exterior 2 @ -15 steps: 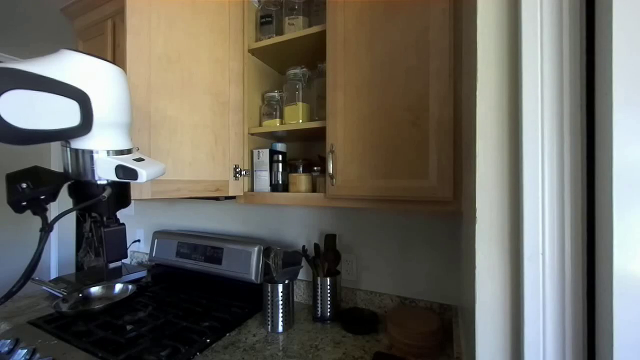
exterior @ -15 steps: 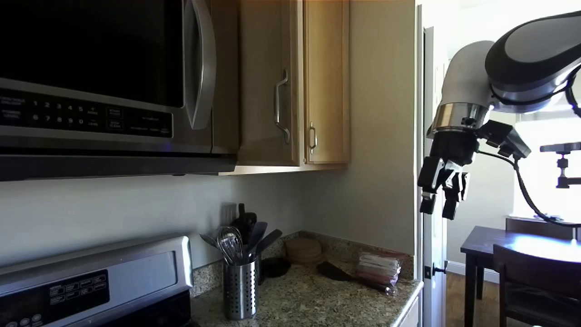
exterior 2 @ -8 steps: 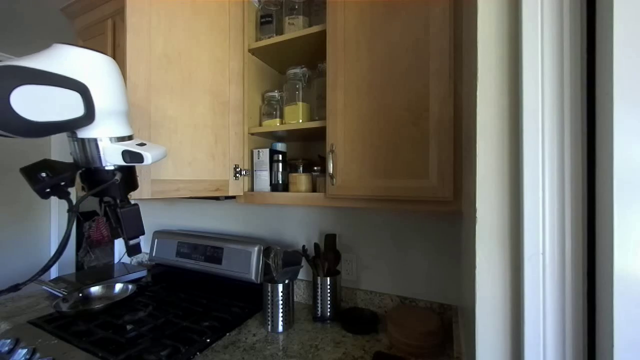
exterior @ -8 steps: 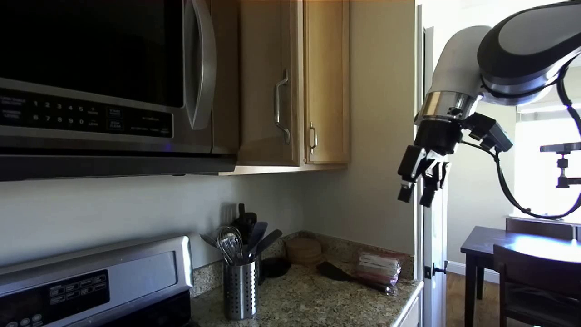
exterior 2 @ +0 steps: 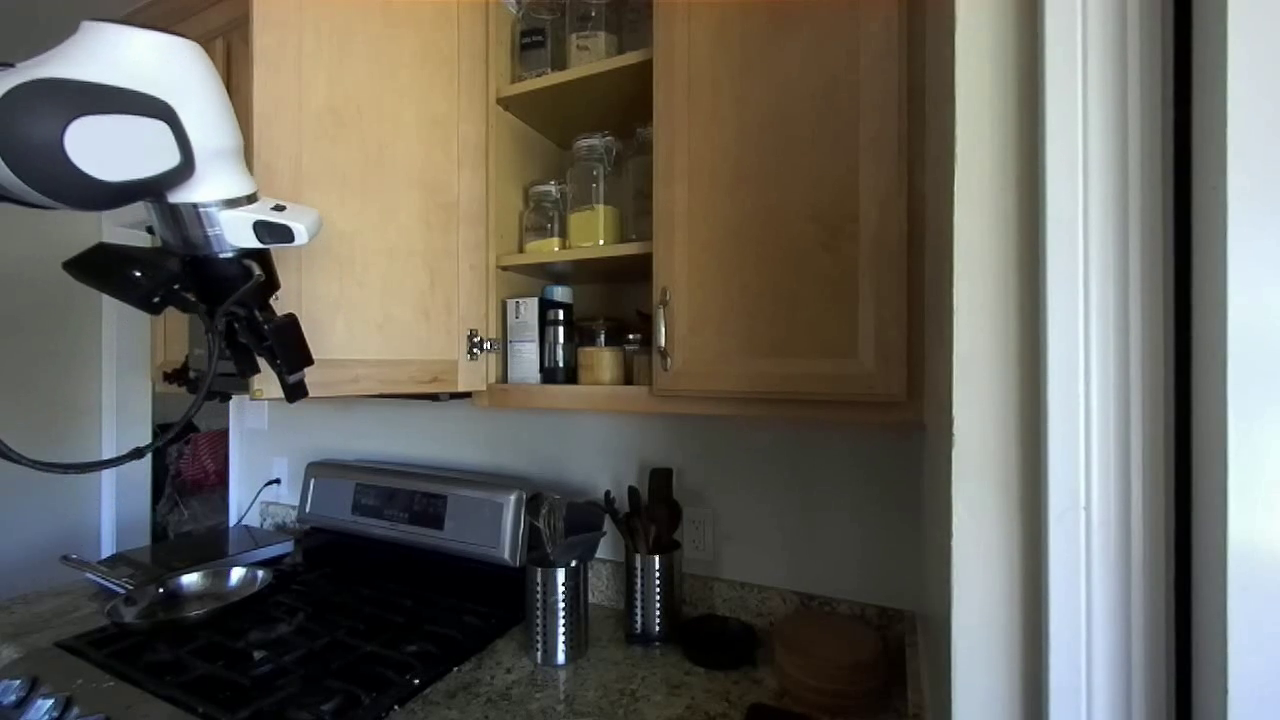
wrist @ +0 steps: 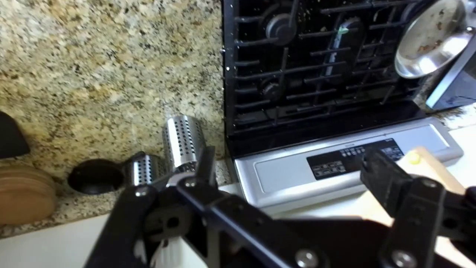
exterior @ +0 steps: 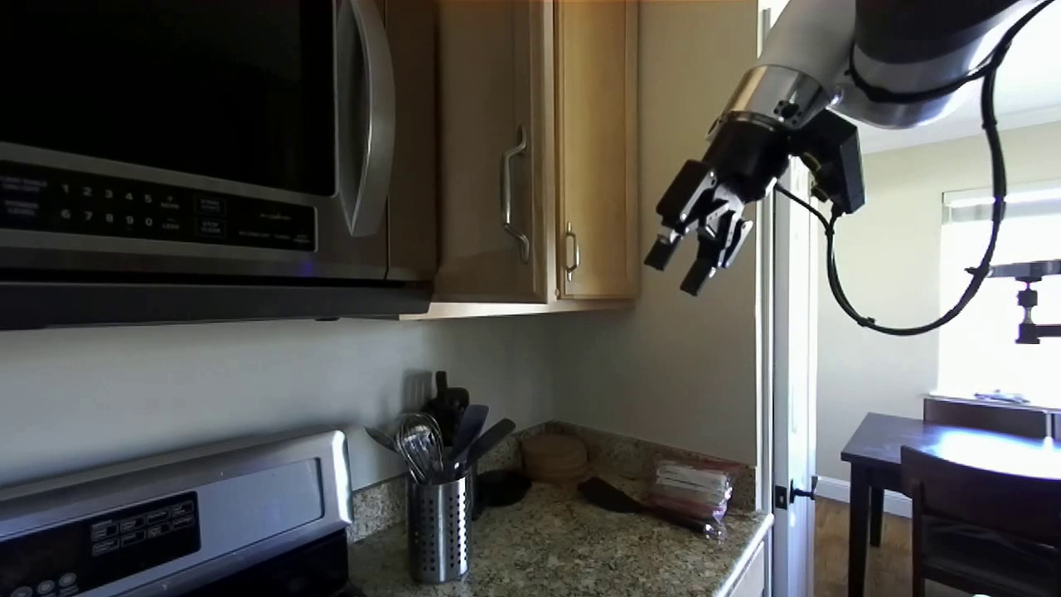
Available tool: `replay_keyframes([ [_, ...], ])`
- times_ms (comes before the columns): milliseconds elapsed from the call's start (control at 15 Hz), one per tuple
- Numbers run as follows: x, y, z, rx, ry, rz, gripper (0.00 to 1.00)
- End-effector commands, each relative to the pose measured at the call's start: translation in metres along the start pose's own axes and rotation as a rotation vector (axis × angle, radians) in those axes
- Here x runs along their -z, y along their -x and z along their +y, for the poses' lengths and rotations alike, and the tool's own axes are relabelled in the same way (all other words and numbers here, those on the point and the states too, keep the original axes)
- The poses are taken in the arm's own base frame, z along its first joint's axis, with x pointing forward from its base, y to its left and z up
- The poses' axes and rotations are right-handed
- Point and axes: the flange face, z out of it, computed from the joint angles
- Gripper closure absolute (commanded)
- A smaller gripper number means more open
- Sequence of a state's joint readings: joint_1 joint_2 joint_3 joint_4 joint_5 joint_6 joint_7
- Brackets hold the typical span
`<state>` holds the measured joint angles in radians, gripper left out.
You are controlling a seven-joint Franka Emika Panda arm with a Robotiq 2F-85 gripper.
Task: Close the upper cabinet door
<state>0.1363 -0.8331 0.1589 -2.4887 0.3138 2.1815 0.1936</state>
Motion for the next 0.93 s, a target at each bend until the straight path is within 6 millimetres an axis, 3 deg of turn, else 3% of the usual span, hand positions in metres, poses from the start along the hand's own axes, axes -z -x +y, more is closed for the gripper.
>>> replay_keyframes([
  [0, 0.016, -0.026, -0.033, 0.071, -0.086, 0.056, 0.00],
  [400, 0.048, -0.053, -0.086, 0.150, -0.154, 0.175, 0.00],
  [867, 0.079, -0.061, -0.143, 0.198, -0.184, 0.284, 0.00],
])
